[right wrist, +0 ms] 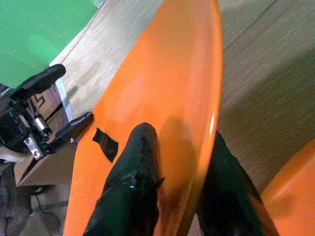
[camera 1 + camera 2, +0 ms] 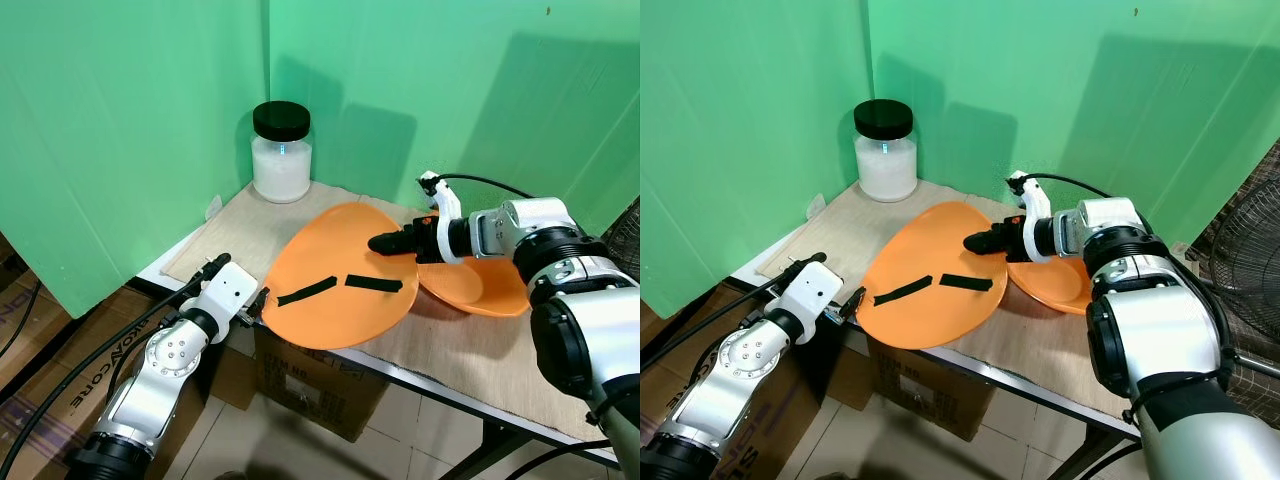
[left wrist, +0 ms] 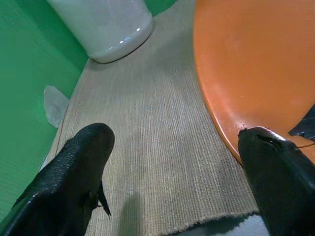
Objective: Setting the table
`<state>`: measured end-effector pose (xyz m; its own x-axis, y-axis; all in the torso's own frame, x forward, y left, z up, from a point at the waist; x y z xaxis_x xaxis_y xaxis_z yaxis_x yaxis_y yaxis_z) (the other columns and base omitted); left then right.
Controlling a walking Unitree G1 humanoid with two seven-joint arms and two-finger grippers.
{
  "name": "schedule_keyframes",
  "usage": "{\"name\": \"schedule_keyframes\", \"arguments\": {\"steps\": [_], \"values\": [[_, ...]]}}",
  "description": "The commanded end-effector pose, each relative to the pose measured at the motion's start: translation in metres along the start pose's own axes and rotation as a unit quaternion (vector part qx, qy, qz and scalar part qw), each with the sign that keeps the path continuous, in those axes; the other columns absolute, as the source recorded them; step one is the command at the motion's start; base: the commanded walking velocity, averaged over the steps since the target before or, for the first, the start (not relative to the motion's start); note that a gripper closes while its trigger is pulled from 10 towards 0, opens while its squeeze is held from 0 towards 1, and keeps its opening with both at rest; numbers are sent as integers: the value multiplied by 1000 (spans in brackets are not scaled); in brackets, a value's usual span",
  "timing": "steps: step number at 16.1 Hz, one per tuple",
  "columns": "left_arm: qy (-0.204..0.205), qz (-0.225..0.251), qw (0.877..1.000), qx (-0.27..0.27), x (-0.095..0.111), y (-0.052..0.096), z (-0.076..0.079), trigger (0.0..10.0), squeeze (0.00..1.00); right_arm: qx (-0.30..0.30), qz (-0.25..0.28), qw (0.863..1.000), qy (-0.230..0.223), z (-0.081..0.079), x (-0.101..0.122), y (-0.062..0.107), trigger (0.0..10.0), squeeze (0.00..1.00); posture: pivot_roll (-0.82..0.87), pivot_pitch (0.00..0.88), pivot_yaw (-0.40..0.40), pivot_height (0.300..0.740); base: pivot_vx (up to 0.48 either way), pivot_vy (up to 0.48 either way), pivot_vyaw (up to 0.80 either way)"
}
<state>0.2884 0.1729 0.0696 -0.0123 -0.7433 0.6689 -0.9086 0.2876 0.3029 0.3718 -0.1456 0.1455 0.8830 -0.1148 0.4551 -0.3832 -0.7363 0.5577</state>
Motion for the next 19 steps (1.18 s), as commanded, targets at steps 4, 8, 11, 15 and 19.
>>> {"name": "schedule_keyframes", "arguments": {"steps": [4,8,11,15,19], "values": [[-6,-74,996,-42,-31,6,19,10000,0,17,11,1000,-17,-4,3,1,0,0,35,0,-84,740,0,0,0],[-6,-69,997,-28,-28,4,13,10000,0,18,15,1000,-21,-4,4,2,0,0,38,0,-82,740,0,0,0],[37,-10,997,62,-11,2,-20,10000,0,35,40,997,-47,-6,8,6,0,0,41,0,-78,740,0,0,0],[191,169,960,118,38,15,-80,10000,992,71,80,991,-80,-9,18,19,0,0,46,0,-70,740,0,0,0],[186,221,948,135,65,18,-97,10000,863,103,137,980,-99,-13,35,44,0,0,51,0,-61,740,0,0,0]]}}
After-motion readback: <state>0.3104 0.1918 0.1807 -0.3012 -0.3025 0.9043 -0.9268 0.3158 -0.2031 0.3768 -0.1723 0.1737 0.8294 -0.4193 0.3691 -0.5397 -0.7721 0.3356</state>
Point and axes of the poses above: a point about 5 cm out from each wrist's last joint towards the gripper, its own y axis pointing back from the gripper into the wrist, its own x axis along the axis of the wrist's last joint, z = x × y, the point moved 1 cm from there along -y, pointing out of the wrist towards the gripper, and after that the axes turned 14 degrees about -y, right-handed, at the moved point
